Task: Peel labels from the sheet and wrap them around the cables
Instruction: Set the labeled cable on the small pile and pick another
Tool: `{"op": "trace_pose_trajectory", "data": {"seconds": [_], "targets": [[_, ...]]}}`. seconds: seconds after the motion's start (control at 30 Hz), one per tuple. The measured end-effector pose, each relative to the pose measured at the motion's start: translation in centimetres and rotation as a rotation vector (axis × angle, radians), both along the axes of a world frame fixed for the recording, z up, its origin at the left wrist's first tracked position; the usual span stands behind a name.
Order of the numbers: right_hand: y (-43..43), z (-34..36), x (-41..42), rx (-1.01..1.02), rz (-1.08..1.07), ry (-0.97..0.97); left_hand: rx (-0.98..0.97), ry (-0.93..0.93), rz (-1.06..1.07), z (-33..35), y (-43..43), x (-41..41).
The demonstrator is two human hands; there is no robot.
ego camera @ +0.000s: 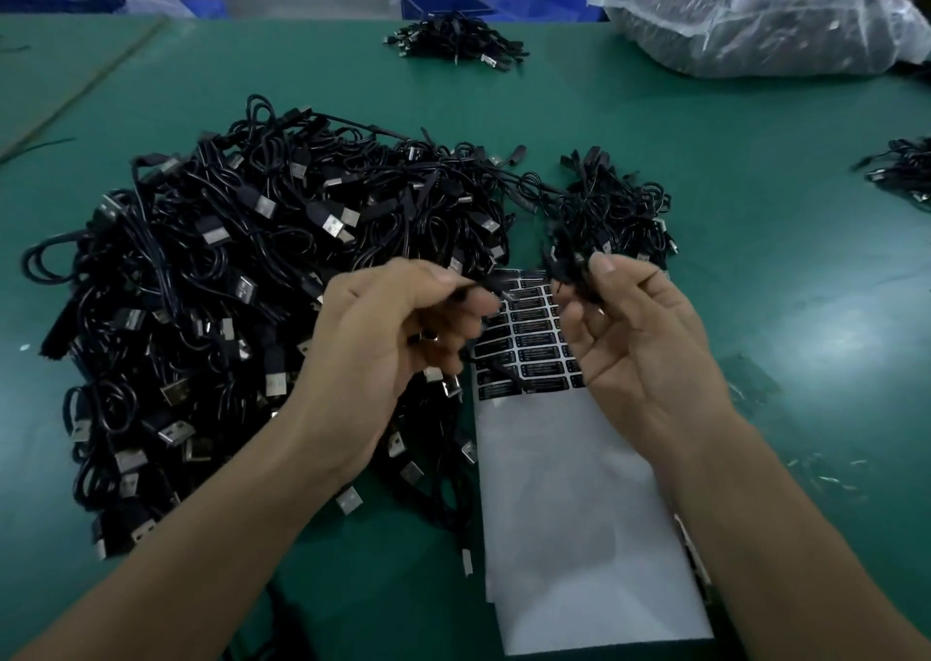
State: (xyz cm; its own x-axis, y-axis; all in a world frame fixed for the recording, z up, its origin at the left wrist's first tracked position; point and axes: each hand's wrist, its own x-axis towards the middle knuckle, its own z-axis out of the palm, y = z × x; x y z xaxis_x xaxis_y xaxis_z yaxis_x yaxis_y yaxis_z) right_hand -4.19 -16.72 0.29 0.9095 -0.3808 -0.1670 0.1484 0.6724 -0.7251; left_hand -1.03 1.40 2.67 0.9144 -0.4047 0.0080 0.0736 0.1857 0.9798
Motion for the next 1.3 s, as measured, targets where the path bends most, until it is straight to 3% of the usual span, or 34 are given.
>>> {"op": "trace_pose_trajectory", "data": {"seconds": [0.2, 0.43, 0.53, 0.67, 0.8, 0.97, 1.07, 1.17, 1.3], "targets": [[-1.1, -0.2, -0.4, -0.128, 0.049, -0.095, 0.417, -0.12, -0.141, 0.5, 0.6, 0.3], [-0.3, -0.1, -0.7, -0.169, 0.178, -0.136, 0.619, -0.27, -0.165, 0.9, 1.3, 0.5], [0.5, 0.1, -1.1, -0.195, 0.285, -0.151, 0.567, -0.269, -0.115, 1.2, 1.3, 0.4], [2.0, 0.1, -1.3, -0.159, 0.354, -0.191, 0.524, -0.2, -0.201, 1.7, 1.4, 0.5], [1.5, 0.0, -0.9, 0.001, 0.094, -0.132, 0.48, -0.076, -0.217, 1.8, 1.7, 0.6], [0.2, -0.5, -0.5, 0.055, -0.189, 0.091, 0.137, 0.061, -0.007, 1.2, 1.3, 0.9], [0.4, -0.7, -0.6, 0.003, -0.144, 0.058, -0.094, 0.179, 0.115, 0.5, 0.6, 1.1], [1.0, -0.6, -0.9, -0.137, -0.034, -0.036, -0.206, 0.273, 0.217, 0.1, 0.3, 1.0], [1.5, -0.3, -1.4, -0.315, 0.102, -0.061, -0.271, 0.204, 0.29, 0.1, 0.2, 0.9]]}}
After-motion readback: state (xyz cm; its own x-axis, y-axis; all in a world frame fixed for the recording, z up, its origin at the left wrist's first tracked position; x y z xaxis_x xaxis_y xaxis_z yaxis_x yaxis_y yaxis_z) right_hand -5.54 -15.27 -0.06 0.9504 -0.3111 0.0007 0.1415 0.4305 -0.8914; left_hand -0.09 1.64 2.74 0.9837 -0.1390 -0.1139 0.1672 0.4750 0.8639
